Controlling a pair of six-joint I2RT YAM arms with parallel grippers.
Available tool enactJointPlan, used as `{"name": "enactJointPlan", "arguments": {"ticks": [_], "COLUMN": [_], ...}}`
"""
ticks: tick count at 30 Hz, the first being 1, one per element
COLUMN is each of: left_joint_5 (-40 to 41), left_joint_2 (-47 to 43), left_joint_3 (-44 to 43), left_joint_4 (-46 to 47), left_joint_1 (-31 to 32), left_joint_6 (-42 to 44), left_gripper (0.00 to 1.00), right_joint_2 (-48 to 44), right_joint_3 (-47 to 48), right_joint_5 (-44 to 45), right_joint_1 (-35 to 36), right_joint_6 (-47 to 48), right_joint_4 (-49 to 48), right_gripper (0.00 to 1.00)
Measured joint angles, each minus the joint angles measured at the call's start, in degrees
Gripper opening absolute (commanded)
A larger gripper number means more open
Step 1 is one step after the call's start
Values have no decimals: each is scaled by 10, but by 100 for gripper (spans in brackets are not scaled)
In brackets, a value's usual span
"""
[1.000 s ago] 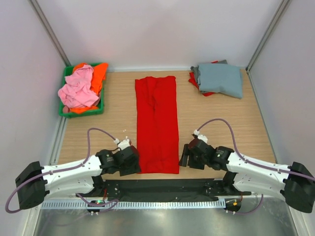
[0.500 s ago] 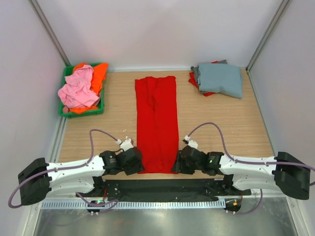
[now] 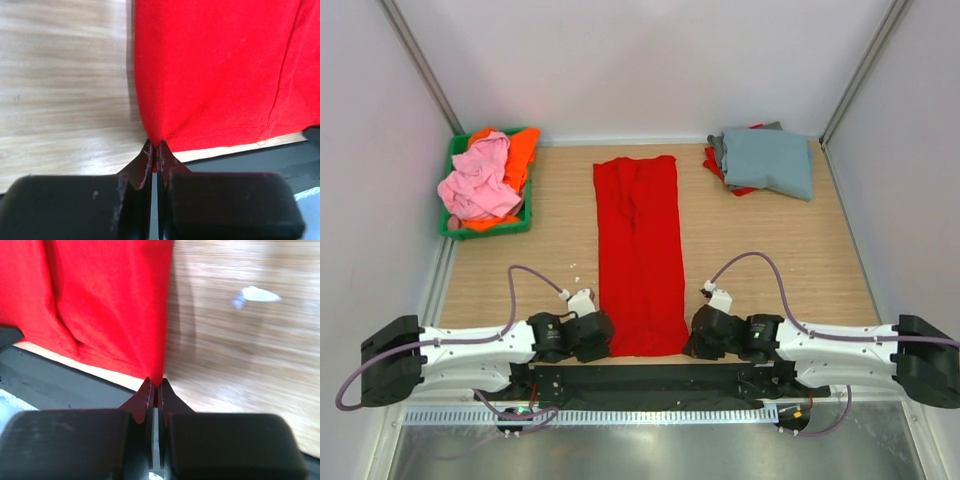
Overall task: Fold and stack the t-shirts
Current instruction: Fold the tshirt
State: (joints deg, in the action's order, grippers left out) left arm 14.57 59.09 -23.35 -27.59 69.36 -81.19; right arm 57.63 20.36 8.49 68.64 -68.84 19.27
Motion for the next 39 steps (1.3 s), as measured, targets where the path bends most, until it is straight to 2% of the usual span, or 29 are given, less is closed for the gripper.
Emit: {"name": "enactJointPlan", "arguments": {"ticks": [5,10,14,19,22,25,29,33,39], "left_joint_5": [11,16,39,66,74,70,50,17,-9], "left_joint_2": [0,1,4,3,3,4,24,86,216], "left_joint_3": [-11,-54,-138,-244,-281,-293,-309,-347,-436], "left_joint_4": [-38,-94,-170,-245,-267,-276,-277,-265,-244], "left_joint_1": [42,60,60,49,16,-43,-139,-222,-287], "left_joint_6": [-23,-29,-30,-18,9,49,116,189,278], "left_gripper": [0,0,0,0,0,0,0,0,0], "right_joint_2": [-49,-56,-49,-23,2,35,85,133,205], "right_joint_3": [0,13,78,205,280,338,379,384,434], "right_joint_5": [9,8,16,47,84,114,119,94,62], "right_joint_1": [2,7,7,7,7,-5,-63,-159,-227], "right_joint_6": [-1,0,13,45,69,98,151,208,277], "right_joint_4": [41,62,102,146,177,203,216,213,211], "right_gripper": [1,2,2,1,1,1,1,1,1]}}
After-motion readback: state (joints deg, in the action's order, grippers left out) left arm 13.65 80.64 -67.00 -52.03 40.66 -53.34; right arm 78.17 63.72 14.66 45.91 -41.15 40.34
